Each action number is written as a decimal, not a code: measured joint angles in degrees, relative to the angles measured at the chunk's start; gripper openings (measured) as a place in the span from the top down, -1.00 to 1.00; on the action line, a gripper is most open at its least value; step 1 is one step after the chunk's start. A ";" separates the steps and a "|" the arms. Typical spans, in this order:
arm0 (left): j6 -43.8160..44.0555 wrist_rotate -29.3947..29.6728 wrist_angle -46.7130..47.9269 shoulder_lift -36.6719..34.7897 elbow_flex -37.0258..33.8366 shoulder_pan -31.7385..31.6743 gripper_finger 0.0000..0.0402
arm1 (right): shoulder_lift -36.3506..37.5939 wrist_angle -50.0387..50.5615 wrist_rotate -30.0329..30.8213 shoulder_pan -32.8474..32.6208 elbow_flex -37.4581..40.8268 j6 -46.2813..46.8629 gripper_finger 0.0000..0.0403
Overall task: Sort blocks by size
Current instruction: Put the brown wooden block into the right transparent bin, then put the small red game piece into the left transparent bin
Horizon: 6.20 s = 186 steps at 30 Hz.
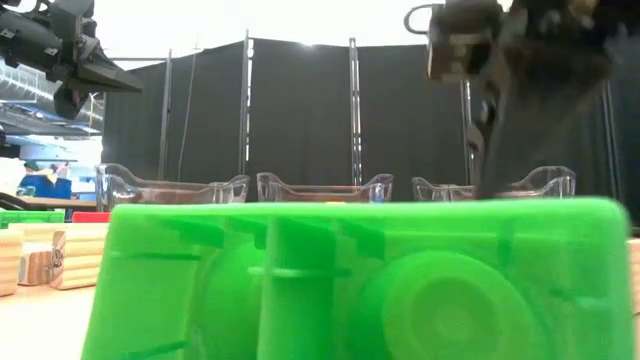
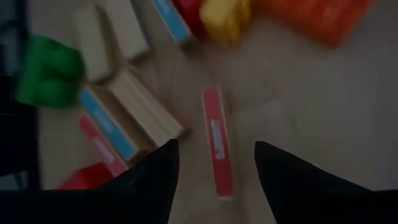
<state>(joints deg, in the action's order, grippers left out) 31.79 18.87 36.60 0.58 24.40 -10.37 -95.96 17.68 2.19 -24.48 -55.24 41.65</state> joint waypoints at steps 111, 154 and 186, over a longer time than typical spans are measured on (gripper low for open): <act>-0.03 -0.44 0.22 0.00 0.00 -0.01 0.99 | -0.55 10.77 -3.13 -18.90 2.84 -21.83 -0.15; -0.06 1.05 0.23 0.02 0.02 0.00 0.99 | 24.79 31.90 30.42 41.13 1.11 -13.63 0.39; -0.04 1.05 0.22 0.00 0.02 0.00 0.99 | 25.19 20.86 -3.37 32.02 0.92 -7.29 -0.37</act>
<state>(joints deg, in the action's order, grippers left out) 31.75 19.92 36.82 0.58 24.43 -10.37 -70.76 38.54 -1.18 7.54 -54.33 34.37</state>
